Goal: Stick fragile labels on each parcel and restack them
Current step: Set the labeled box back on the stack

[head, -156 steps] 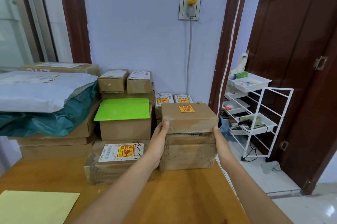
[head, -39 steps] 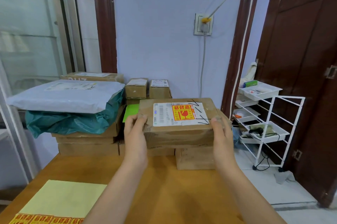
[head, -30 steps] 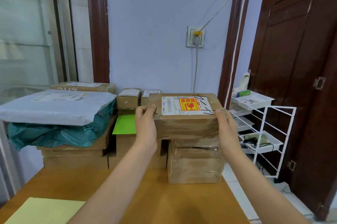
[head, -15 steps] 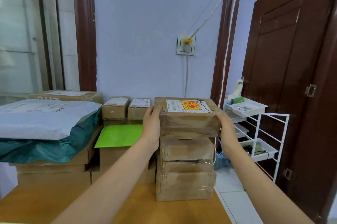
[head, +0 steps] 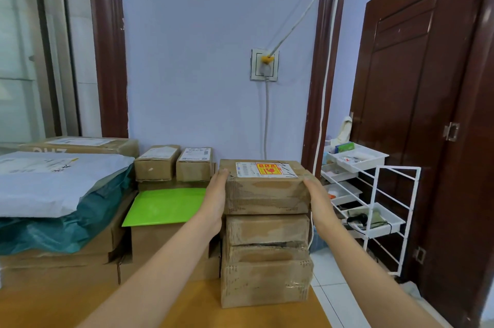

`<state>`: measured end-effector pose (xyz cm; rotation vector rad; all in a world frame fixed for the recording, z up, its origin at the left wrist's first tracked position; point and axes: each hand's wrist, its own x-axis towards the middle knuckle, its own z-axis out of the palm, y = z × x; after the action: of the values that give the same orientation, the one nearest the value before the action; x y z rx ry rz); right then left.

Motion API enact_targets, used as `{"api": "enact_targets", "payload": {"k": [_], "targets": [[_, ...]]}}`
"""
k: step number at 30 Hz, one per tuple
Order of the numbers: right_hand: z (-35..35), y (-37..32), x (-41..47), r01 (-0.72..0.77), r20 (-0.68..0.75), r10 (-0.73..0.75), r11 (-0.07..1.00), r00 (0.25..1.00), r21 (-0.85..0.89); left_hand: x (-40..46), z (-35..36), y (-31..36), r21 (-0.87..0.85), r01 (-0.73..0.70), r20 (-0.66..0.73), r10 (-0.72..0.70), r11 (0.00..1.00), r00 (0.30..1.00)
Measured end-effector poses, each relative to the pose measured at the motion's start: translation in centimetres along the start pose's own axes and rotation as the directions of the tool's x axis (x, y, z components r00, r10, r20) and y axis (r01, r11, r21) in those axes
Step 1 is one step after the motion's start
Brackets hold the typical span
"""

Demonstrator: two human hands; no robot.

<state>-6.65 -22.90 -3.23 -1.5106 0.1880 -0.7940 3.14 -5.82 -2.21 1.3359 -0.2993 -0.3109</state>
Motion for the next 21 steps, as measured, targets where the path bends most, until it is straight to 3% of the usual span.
{"api": "enact_targets", "payload": {"k": [21], "targets": [[-1.0, 1.5, 0.0, -0.066, -0.075, 0.061, 0.995, 0.995, -0.072, 1.2, -0.3, -1.2, 0.017, 0.035, 0.067, -0.036, 0.999, 0.997]]}}
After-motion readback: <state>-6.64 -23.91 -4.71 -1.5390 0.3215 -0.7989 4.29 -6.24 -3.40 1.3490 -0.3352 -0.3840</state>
